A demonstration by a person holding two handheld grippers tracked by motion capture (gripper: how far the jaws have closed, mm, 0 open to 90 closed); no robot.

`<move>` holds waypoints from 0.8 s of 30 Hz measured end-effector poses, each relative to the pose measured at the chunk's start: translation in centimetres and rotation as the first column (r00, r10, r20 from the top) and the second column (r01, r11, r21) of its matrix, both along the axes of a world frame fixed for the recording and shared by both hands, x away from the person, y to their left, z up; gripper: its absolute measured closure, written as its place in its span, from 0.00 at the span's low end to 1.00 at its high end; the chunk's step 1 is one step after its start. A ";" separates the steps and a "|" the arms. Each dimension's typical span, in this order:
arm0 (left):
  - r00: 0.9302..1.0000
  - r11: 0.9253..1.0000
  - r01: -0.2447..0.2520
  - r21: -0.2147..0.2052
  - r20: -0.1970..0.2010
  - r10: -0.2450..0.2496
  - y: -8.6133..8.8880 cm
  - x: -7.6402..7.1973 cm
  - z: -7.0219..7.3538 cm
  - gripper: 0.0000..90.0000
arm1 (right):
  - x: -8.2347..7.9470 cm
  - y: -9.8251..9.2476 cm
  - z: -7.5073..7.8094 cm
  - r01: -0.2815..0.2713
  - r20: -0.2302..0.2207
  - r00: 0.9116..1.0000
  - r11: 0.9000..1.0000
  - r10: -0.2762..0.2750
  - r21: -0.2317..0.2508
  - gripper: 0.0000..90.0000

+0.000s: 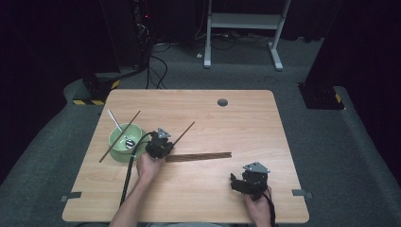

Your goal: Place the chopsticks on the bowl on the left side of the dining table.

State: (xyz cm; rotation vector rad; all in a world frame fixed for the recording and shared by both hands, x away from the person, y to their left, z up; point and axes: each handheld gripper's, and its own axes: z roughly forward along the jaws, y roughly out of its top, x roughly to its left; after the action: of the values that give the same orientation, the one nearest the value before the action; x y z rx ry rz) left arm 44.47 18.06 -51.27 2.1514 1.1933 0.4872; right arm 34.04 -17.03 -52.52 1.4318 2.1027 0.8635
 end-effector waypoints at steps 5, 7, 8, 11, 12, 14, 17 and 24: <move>1.000 1.000 -0.009 -0.015 0.008 0.010 0.3 0.0 0.3 0.94 | 0.0 0.0 0.0 0.000 0.000 1.000 1.000 0.000 0.000 0.18; 1.000 1.000 -0.011 -0.017 0.006 0.011 0.5 0.0 0.4 0.94 | 0.0 0.0 0.0 0.000 0.001 1.000 1.000 0.000 0.000 0.18; 1.000 1.000 -0.011 -0.018 -0.001 0.011 0.5 0.0 0.4 0.94 | 0.0 0.0 0.0 0.000 0.000 1.000 1.000 0.000 0.000 0.18; 1.000 1.000 -0.015 -0.028 -0.004 0.015 0.7 0.0 0.5 0.94 | 0.0 0.0 0.0 0.000 0.000 1.000 1.000 0.000 0.000 0.18; 1.000 0.999 -0.018 -0.036 -0.007 0.018 0.8 -0.1 0.6 0.94 | 0.0 0.0 0.0 0.000 0.001 1.000 1.000 0.000 0.000 0.18; 1.000 0.998 -0.021 -0.050 -0.007 0.021 0.9 -0.2 0.9 0.94 | 0.0 0.0 0.0 -0.001 0.000 1.000 1.000 0.001 0.000 0.18; 1.000 0.999 -0.011 -0.046 0.000 0.011 0.8 -0.2 1.2 0.94 | 0.0 0.0 0.0 -0.001 0.000 1.000 1.000 0.001 0.000 0.18; 1.000 0.999 0.016 -0.042 0.014 -0.016 0.5 -0.7 1.9 0.94 | 0.0 0.0 0.0 -0.001 0.000 1.000 1.000 0.001 -0.001 0.18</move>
State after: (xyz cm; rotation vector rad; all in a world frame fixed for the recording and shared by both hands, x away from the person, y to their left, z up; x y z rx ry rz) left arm 43.74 18.60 -49.33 2.1171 1.1679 0.4649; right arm 34.04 -17.04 -52.52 1.4306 2.1031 0.8634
